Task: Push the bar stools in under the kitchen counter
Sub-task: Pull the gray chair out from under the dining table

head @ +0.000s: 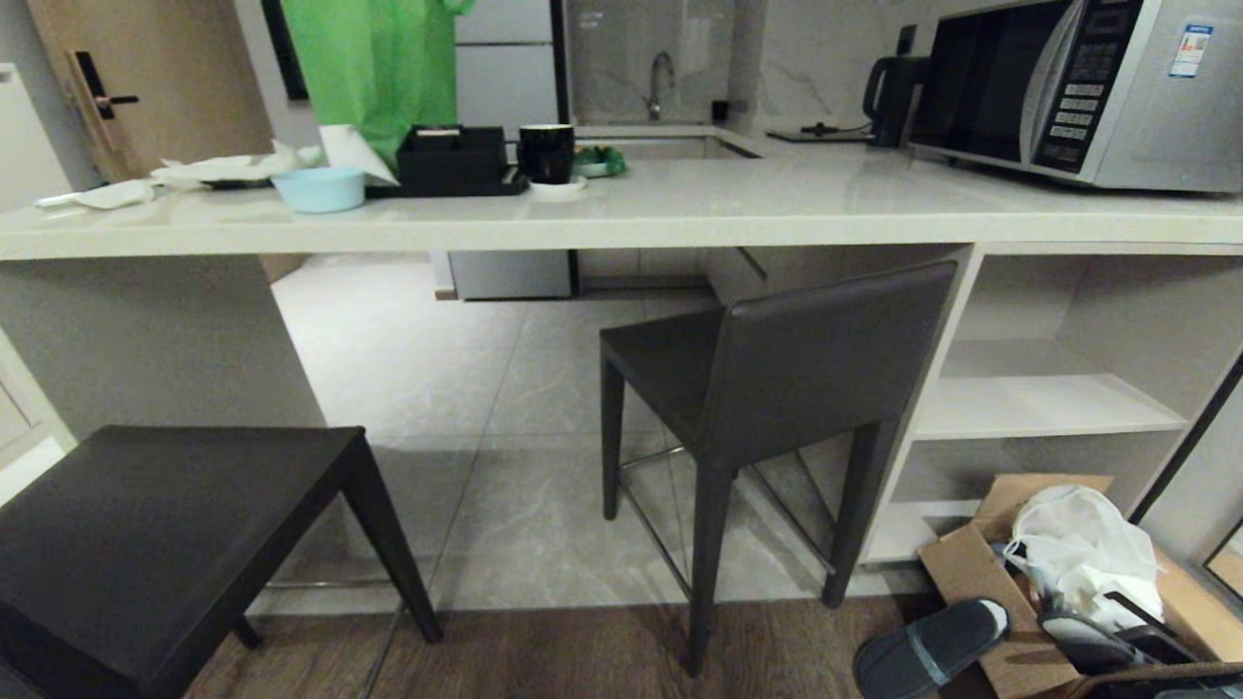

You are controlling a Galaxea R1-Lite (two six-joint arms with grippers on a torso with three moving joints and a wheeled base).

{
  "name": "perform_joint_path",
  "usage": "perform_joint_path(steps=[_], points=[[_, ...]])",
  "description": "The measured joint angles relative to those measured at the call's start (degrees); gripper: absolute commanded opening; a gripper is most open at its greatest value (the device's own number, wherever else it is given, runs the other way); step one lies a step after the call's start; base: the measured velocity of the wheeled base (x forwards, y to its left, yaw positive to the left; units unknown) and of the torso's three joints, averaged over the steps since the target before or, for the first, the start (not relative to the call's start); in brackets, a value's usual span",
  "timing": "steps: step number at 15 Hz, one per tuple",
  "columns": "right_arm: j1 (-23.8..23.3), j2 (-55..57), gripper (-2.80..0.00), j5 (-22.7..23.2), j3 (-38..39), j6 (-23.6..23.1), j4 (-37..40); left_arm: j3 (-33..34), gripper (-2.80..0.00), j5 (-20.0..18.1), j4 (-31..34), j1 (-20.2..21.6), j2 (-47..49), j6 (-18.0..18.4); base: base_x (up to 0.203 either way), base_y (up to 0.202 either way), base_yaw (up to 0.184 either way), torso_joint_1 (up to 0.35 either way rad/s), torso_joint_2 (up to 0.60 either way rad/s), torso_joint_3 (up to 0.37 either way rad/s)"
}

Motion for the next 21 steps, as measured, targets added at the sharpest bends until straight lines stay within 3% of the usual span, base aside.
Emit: perform_joint_path(steps=[8, 16, 21], points=[[0.0, 0.0, -2.8, 0.0, 0.0, 0.0, 0.0, 0.0, -2.8, 0.0, 0.0, 0.0, 0.0, 0.0, 0.177, 0.0, 0.001, 0.007, 0.0, 0.001], [0.0, 0.0, -2.8, 0.0, 0.0, 0.0, 0.0, 0.0, -2.8, 0.0, 0.0, 0.0, 0.0, -0.2, 0.0, 0.0, 0.0, 0.0, 0.0, 0.0], [0.0, 0.0, -2.8, 0.0, 0.0, 0.0, 0.0, 0.0, -2.8, 0.0, 0.0, 0.0, 0.0, -0.2, 0.001, -0.151, 0.001, 0.002, 0.0, 0.004]])
